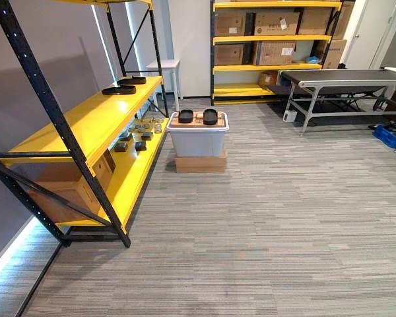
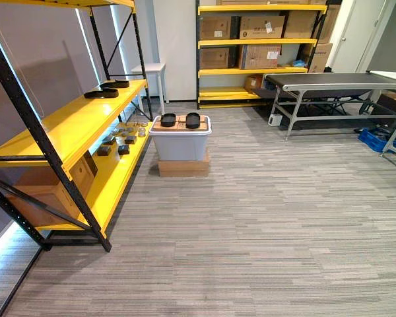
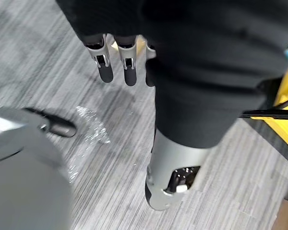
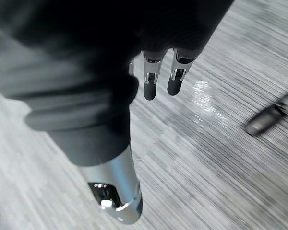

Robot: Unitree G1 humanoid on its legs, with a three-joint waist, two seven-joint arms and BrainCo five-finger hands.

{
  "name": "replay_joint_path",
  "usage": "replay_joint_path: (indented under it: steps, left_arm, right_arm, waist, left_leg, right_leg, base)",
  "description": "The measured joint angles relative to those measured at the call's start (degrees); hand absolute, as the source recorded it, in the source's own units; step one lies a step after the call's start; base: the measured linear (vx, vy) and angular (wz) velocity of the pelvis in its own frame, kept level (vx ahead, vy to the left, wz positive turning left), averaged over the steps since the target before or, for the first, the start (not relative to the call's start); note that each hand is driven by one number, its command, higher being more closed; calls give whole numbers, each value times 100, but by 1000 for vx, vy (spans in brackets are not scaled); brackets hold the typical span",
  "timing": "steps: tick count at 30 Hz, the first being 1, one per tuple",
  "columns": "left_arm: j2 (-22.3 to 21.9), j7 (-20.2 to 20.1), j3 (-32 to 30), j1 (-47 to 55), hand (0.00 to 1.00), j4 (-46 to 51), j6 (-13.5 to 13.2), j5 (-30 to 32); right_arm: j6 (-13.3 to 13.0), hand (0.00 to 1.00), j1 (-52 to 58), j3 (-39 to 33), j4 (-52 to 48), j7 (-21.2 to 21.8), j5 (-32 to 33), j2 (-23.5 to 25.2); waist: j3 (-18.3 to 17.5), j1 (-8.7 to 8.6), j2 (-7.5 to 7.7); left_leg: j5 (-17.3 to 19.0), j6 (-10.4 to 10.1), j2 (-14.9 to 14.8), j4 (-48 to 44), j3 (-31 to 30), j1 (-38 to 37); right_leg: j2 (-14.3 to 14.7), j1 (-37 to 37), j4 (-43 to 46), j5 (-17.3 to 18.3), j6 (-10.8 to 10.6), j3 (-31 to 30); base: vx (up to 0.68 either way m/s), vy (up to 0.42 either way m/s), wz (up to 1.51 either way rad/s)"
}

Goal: Walk over and take plastic housings, then place them on the shelf

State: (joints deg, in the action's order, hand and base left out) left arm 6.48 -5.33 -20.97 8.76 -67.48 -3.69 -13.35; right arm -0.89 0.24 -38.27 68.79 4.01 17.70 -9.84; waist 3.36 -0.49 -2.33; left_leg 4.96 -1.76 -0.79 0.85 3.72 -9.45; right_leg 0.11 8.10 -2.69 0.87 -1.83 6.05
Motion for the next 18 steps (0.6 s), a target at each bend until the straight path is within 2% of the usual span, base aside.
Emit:
replay_joint_path:
  steps: [3, 18]
  left_arm:
    - [-58, -14, -2, 42, 0, -5, 6, 2]
    - [-122, -75, -111, 59, 0, 0, 45, -114]
  right_arm:
    - [4, 0, 24, 0, 83, 14, 1, 173]
    - [13, 0, 8, 12, 176, 57, 0, 189]
  waist:
    - [10, -8, 16]
    - [31, -7, 54]
  left_leg:
    - [-49, 27, 2, 74, -52, -16]
    - [-116, 75, 11, 206, -92, -1]
  right_leg:
    - [-3, 5, -2, 0, 1, 98]
    - [-10, -39, -17, 0, 3, 178]
  base:
    - [-27, -28, 9]
    - [-2, -2, 0]
